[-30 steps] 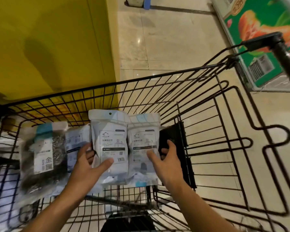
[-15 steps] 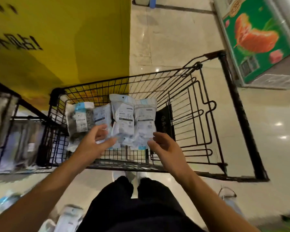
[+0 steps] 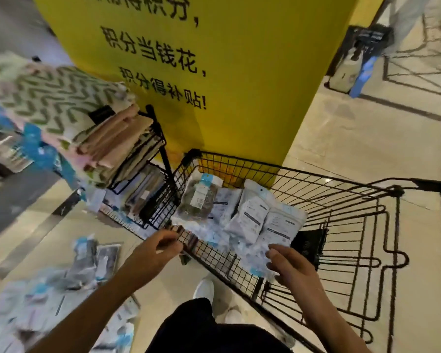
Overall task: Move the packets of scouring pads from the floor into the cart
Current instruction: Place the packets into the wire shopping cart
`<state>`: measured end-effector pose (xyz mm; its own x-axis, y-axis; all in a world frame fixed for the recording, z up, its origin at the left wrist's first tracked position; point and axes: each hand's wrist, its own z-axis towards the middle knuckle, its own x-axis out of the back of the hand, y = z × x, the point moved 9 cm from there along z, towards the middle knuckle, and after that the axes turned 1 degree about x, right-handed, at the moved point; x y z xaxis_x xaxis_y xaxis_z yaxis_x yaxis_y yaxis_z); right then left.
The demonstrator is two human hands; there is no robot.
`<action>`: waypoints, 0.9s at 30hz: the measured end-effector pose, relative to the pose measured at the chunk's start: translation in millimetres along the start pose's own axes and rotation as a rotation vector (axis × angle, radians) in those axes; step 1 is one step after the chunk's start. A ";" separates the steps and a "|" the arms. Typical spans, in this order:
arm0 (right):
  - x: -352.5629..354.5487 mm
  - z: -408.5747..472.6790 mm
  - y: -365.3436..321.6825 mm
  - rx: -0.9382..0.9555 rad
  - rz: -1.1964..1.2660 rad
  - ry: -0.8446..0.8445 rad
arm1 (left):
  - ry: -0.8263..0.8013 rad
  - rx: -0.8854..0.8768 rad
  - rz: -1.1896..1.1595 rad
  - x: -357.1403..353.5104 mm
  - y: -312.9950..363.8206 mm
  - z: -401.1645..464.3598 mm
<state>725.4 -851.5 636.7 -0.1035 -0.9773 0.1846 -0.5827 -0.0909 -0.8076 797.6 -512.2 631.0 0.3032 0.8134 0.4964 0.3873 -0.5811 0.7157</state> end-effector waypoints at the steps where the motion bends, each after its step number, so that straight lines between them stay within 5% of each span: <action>1: -5.3 3.6 -0.1 0.007 -0.015 -0.037 | 0.058 0.023 -0.032 5.6 -8.1 -15.7; 9: -112.1 7.8 0.3 0.047 -0.249 -0.435 | 0.486 0.307 -0.372 12.4 -100.6 -174.0; 17: -204.3 -41.3 44.6 -0.070 -0.446 -0.744 | 0.686 0.639 -0.609 -39.4 -213.8 -316.6; 27: -303.2 -147.3 94.1 0.067 -0.718 -0.967 | 0.925 0.712 -0.797 -59.4 -287.6 -449.5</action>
<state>583.1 -535.6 587.2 0.8902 -0.4364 0.1305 -0.2143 -0.6541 -0.7254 276.8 -382.2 616.4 -0.7672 0.4851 0.4196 0.6158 0.3738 0.6936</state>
